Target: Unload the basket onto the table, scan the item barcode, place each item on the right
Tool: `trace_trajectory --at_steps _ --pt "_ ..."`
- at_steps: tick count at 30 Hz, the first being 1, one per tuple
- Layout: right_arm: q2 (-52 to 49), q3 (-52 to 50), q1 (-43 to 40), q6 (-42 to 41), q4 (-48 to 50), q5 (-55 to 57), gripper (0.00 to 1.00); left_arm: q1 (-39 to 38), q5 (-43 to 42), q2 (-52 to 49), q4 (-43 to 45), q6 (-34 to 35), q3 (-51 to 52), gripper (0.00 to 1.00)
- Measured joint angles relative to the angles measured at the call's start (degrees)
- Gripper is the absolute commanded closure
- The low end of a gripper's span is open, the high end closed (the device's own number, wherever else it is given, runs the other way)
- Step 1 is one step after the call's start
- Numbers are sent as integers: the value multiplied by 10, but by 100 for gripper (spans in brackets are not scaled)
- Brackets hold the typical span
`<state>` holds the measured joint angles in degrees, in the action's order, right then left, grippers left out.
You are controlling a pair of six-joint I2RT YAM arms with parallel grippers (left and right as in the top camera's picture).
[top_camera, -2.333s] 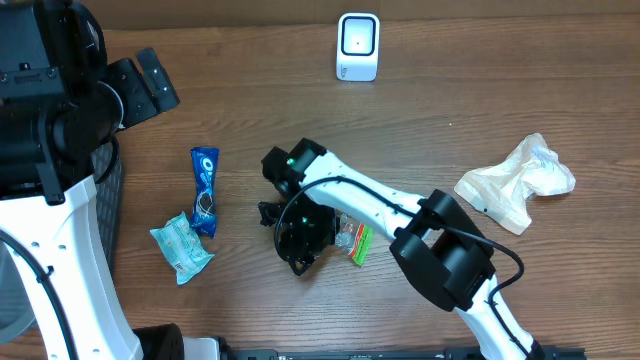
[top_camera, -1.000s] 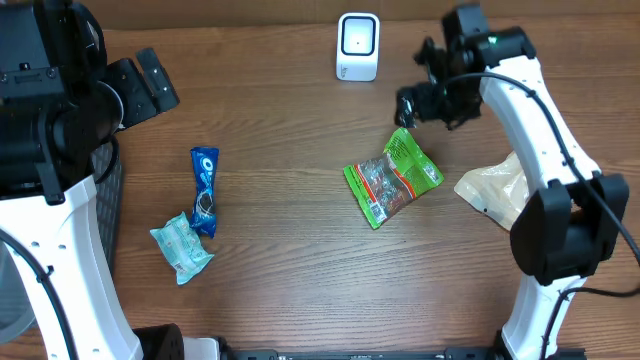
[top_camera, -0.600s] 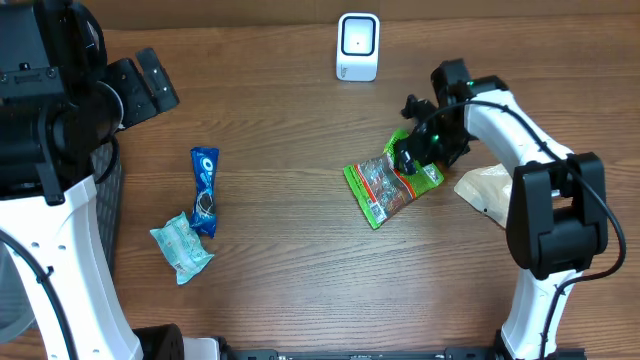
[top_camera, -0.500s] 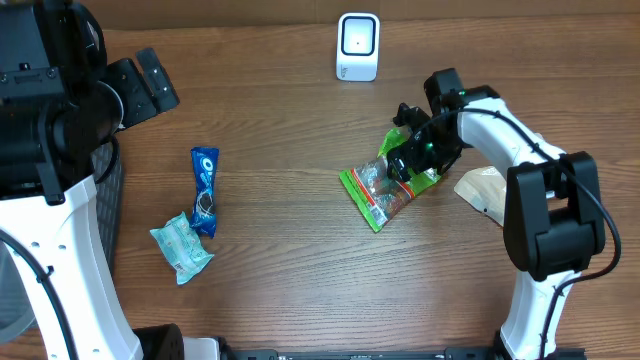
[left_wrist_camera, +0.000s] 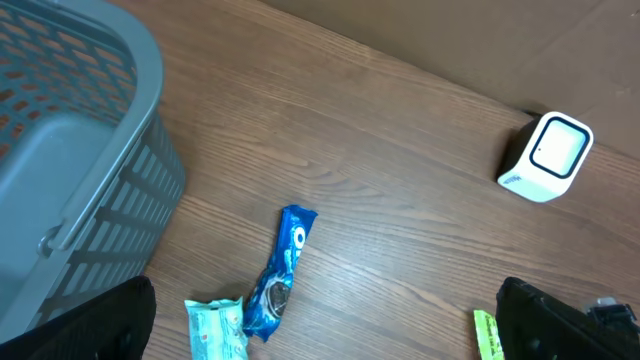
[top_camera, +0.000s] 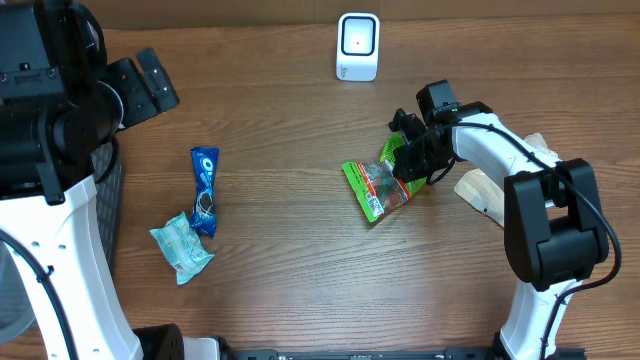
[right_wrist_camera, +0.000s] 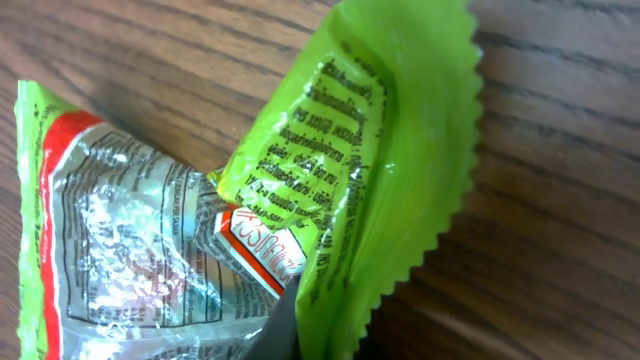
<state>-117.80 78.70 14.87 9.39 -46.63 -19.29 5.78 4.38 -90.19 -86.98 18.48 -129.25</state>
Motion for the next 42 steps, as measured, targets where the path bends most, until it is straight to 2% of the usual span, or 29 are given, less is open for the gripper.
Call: trace_trajectory --at_steps 7,14,19,25,28,35,38,42 --pt "-20 37 -6 -36 -91 -86 96 0 0 0 0 0 0 0" --pt "-27 159 -10 -60 -114 -223 96 0 0 0 0 0 0 0" --pt "-7 202 -10 -132 -119 -264 96 0 0 0 0 0 0 0" --pt "33 230 -22 -263 -115 -290 96 0 0 0 0 0 0 0" --pt "52 238 -37 -325 -82 -337 96 0 0 0 0 0 0 1" --pt "59 243 -73 -512 70 -500 96 0 0 0 0 0 0 1" --pt "59 243 -79 -606 137 -550 96 0 0 0 0 0 0 0" --pt "59 243 -79 -677 181 -582 96 0 0 0 0 0 0 0"
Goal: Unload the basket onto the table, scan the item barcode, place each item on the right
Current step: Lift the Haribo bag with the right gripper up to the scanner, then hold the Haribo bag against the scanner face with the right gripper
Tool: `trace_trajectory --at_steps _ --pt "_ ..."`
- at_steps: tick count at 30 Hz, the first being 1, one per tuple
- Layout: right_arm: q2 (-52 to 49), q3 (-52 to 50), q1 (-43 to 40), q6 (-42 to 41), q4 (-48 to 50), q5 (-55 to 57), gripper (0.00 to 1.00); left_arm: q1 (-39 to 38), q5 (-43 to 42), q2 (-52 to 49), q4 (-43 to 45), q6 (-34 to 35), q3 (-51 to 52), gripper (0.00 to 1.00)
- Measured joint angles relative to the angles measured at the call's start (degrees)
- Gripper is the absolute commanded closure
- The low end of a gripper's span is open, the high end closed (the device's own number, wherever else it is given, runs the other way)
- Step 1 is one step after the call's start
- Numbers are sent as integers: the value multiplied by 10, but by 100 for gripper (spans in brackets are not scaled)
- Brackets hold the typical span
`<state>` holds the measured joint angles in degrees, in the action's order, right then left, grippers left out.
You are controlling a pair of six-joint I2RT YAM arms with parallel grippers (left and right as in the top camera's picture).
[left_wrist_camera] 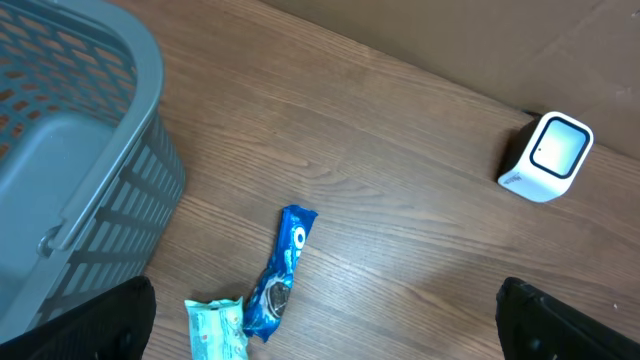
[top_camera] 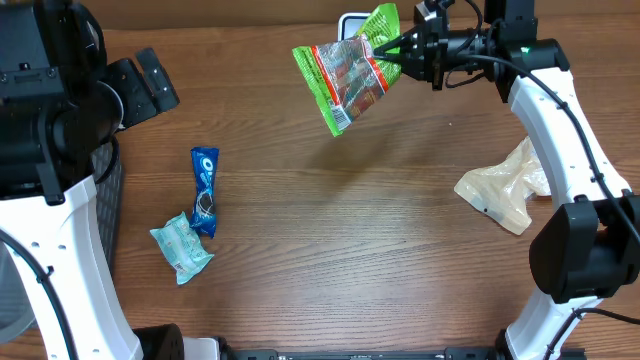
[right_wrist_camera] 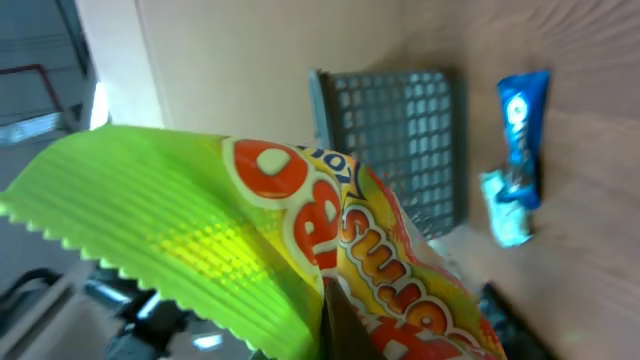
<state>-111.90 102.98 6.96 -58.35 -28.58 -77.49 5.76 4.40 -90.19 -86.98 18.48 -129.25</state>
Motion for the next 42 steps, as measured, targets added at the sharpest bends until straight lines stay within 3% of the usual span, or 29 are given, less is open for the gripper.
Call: trace_trajectory --at_steps 5,9,14,18,24,25,28,31,42 --pt "0 0 0 -40 103 -16 96 0 0 0 1 0 0 0" --pt "1 2 1 37 106 26 96 0 0 0 0 0 0 0" --pt "2 5 20 208 -49 267 96 0 0 0 0 0 0 0" --pt "2 5 68 308 -49 478 96 0 2 0 0 0 0 0" --pt "-1 5 184 513 71 776 96 0 2 0 0 0 0 0" --pt "-6 5 207 583 114 821 96 0 2 0 0 0 0 0" --pt "-22 5 222 686 186 861 96 0 2 0 0 0 0 0" --pt "-82 3 216 845 290 903 96 0 2 0 0 0 0 0" --pt "-147 2 184 1102 453 929 96 0 2 -1 0 0 0 0"
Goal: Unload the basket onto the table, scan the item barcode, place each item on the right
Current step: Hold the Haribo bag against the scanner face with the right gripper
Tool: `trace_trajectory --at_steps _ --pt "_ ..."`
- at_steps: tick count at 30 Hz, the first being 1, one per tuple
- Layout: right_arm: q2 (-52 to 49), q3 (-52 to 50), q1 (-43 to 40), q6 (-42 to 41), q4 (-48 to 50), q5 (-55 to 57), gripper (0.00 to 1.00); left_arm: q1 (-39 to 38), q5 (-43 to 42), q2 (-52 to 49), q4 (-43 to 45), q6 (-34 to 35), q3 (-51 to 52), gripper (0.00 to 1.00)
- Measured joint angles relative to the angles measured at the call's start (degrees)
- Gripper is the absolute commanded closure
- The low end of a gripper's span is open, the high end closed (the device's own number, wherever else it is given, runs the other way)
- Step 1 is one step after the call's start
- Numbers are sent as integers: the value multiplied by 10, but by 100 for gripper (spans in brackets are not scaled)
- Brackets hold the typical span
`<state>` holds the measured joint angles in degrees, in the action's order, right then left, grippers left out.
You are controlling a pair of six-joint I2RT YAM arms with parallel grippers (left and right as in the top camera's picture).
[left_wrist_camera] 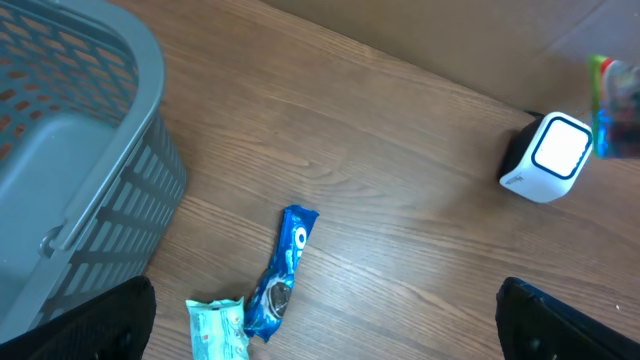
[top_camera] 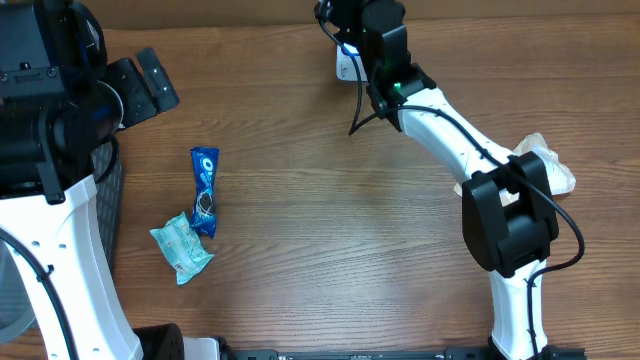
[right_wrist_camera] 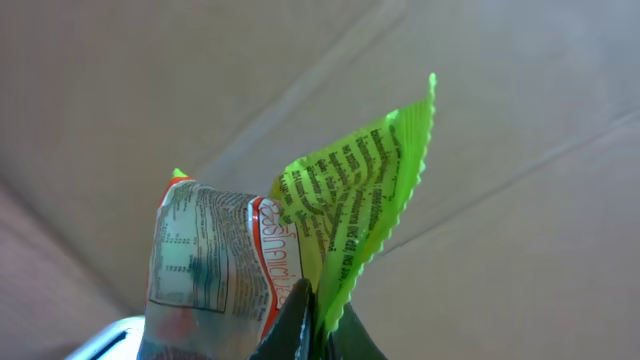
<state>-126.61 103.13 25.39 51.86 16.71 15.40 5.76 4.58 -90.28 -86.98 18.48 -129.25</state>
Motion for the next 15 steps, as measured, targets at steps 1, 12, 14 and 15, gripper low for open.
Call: trace_trajectory --at_steps 1,12,14,15 --pt "-3 0 -2 15 10 0 96 0 0 0 0 0 0 0" --pt "-62 0 -58 123 74 -23 96 0 0 0 0 0 0 0" --pt "-62 0 -60 127 86 -31 96 0 0 0 0 0 0 0" --pt "-62 0 -60 127 88 -35 96 0 0 0 0 0 0 0"
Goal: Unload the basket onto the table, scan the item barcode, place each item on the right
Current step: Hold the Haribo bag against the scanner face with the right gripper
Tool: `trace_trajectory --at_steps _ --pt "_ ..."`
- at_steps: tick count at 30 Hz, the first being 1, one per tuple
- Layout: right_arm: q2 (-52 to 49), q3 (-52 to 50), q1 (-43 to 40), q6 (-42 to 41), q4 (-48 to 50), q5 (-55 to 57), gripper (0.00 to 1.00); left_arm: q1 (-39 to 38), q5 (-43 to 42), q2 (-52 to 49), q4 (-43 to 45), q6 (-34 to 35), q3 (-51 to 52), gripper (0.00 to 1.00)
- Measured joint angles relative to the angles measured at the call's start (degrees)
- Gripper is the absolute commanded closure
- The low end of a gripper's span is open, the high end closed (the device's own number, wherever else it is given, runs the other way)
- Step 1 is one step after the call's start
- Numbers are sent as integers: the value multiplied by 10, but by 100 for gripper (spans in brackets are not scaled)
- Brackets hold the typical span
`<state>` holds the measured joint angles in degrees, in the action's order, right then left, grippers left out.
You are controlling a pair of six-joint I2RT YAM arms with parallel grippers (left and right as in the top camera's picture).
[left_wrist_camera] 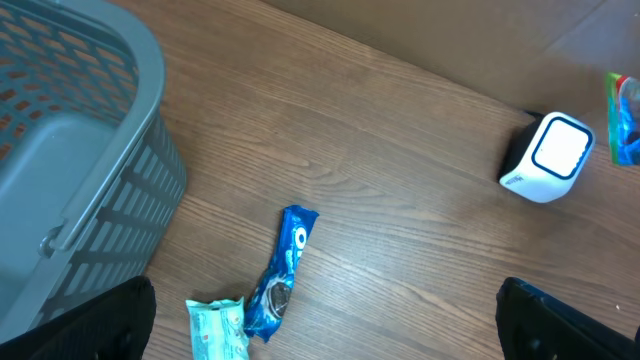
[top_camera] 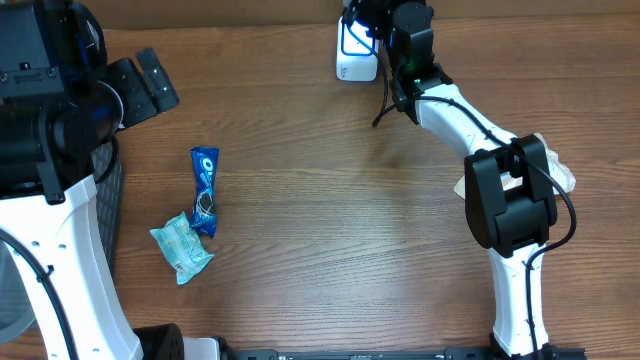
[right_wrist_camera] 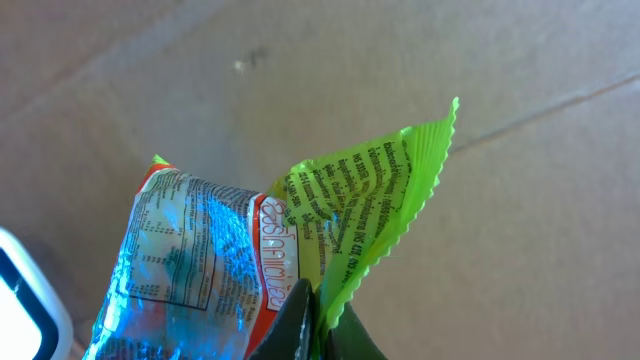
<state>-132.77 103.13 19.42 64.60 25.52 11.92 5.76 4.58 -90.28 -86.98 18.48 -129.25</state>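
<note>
The white scanner (top_camera: 357, 52) stands at the table's far edge and glows blue; it also shows in the left wrist view as a white box (left_wrist_camera: 548, 158). My right gripper (right_wrist_camera: 315, 320) is shut on the serrated edge of a green snack packet (right_wrist_camera: 200, 260). The packet is held in the air right beside the scanner, its printed back lit blue. In the left wrist view the packet (left_wrist_camera: 625, 110) hangs just right of the scanner. In the overhead view the right arm hides it. My left gripper (left_wrist_camera: 325, 340) is open, high at the left, holding nothing.
A blue cookie packet (top_camera: 204, 190) and a teal packet (top_camera: 180, 247) lie at the left of the table. A grey basket (left_wrist_camera: 60, 150) stands at the far left. A crumpled clear bag (top_camera: 545, 165) lies at the right, by the right arm's base.
My right gripper and the green packet have shifted a little to the right beside the scanner. Blue light now falls on the packet's printed face. The left arm has not moved.
My right gripper was first shut on the green packet lying on the table right of centre. Then it held the packet in the air near the scanner. Then the packet was up against the scanner, where it now stays, lit blue.
</note>
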Motion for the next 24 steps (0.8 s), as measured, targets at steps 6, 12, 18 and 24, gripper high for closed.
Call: trace_trajectory --at_steps 6,12,18,24 --pt "0 0 1 -1 -31 -29 96 0 0 0 0 0 0 0" --pt "0 0 5 3 -30 -40 96 0 0 0 0 0 0 0" --pt "0 0 10 34 -1 -53 96 0 0 0 0 0 0 1" --pt "0 0 10 45 24 -75 96 0 0 0 0 0 0 0"
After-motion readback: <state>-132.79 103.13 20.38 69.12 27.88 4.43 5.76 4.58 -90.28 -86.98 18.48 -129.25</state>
